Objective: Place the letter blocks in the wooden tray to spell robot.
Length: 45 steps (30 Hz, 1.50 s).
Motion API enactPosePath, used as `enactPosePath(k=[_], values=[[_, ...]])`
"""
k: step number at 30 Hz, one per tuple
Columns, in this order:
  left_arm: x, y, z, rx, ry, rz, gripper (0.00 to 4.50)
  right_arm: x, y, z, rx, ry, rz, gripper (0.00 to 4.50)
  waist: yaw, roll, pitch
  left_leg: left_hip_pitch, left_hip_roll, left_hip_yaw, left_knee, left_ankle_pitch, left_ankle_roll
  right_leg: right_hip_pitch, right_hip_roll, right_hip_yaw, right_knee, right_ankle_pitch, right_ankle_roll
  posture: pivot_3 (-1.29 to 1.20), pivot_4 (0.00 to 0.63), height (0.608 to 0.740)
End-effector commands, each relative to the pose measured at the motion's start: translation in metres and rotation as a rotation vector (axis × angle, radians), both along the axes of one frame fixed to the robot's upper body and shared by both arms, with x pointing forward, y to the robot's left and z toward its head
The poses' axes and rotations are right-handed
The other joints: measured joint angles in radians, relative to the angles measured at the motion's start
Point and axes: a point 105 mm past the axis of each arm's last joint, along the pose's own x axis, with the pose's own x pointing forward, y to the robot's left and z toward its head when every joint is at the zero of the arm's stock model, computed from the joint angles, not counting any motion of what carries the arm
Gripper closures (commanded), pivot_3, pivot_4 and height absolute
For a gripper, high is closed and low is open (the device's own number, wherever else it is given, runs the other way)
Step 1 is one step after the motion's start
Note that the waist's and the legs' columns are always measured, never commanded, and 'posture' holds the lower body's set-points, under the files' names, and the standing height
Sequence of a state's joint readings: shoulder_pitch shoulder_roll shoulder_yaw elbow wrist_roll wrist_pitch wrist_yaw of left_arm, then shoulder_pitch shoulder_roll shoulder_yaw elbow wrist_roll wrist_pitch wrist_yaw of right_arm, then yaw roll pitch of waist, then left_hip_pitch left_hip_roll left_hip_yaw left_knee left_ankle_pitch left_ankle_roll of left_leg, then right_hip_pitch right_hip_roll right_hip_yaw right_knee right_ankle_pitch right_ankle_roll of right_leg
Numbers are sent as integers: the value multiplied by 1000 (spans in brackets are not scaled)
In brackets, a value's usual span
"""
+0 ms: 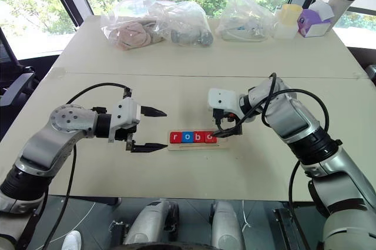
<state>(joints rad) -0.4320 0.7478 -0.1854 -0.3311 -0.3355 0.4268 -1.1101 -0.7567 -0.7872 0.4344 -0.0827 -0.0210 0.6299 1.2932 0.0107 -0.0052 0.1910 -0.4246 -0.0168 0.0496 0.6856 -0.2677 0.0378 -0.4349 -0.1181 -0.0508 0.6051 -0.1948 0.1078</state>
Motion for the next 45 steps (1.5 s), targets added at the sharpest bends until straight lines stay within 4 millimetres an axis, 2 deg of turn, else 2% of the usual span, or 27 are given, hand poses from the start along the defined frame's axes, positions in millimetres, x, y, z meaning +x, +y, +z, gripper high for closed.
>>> enactPosePath(k=[1,17,30,45], values=[[-3,-4,7,5,-35,-25,0,0,-1,4,-2,-16,7,14,-1,0,0,0,0,0,0,0,0,0,0,0,0,0,0,0,150,740],[-4,-1,6,7,-31,-16,0,0,-4,-17,-38,3,1,14,-1,0,0,3,0,-1,0,1,-2,0,0,0,7,0,0,0,150,740],[-5,-3,6,3,-26,-22,0,1,7,-8,3,-8,10,14,-3,0,0,4,0,-1,0,1,-2,0,0,0,7,0,0,0,150,740],[-5,-5,6,-2,-27,-23,0,4,10,0,9,-30,14,14,0,0,0,4,0,-1,0,1,-2,0,0,0,7,0,0,0,150,740]])
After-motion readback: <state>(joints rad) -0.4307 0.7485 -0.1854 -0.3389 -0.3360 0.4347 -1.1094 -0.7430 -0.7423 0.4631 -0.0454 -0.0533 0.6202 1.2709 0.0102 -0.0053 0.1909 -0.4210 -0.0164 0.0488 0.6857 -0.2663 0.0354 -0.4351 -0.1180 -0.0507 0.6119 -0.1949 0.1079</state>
